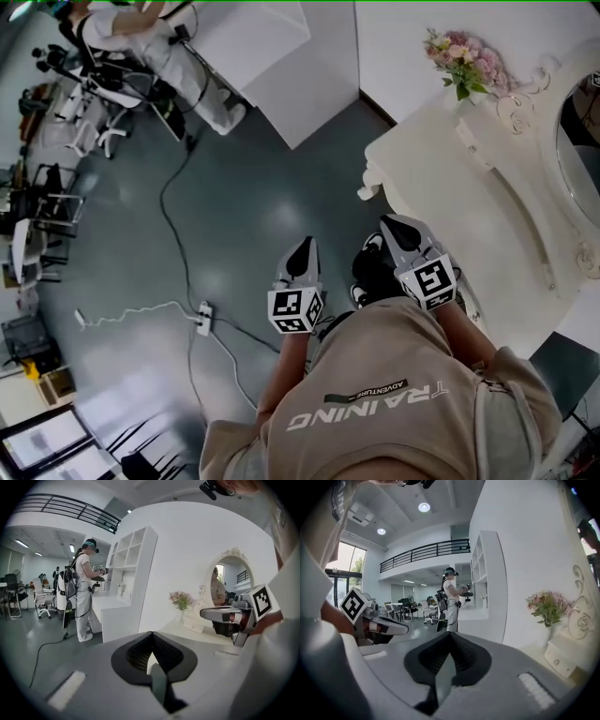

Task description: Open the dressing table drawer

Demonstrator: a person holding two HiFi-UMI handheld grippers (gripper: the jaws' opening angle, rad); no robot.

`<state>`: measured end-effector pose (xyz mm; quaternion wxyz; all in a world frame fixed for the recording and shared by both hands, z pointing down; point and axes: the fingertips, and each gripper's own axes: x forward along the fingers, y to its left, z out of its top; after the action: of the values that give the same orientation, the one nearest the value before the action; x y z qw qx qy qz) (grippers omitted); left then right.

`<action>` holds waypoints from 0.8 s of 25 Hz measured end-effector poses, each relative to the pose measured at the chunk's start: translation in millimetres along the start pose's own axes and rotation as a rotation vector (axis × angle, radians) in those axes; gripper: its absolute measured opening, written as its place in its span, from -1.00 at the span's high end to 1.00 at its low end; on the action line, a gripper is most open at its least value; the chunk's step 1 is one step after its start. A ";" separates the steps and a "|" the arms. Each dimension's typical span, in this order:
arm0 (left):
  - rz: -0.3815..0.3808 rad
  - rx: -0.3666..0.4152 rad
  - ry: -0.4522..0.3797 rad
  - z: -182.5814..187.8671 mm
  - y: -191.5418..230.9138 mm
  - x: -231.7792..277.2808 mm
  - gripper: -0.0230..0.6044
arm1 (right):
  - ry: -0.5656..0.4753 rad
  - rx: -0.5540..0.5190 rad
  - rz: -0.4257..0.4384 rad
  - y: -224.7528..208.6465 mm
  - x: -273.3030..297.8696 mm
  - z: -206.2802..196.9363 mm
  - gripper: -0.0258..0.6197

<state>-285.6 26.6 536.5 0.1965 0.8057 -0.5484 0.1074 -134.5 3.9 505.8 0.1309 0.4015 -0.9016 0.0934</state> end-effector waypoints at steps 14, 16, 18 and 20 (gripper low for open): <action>-0.210 0.194 0.009 109.2 -37.1 191.0 0.87 | -0.072 0.070 -0.168 -174.6 59.6 27.4 0.92; -0.254 0.209 0.025 115.1 -52.3 207.2 0.87 | -0.073 0.092 -0.214 -195.6 52.8 23.0 0.92; -0.294 0.219 0.045 121.8 -64.1 217.6 0.87 | -0.080 0.111 -0.266 -209.2 45.3 21.5 0.92; -0.329 0.241 0.062 128.3 -76.3 223.5 0.87 | -0.091 0.135 -0.316 -219.9 35.4 21.0 0.92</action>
<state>-136.4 -192.7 492.8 0.1305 0.8983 -0.3864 0.1634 3.9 -171.8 510.7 0.0757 0.5499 -0.8240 0.1135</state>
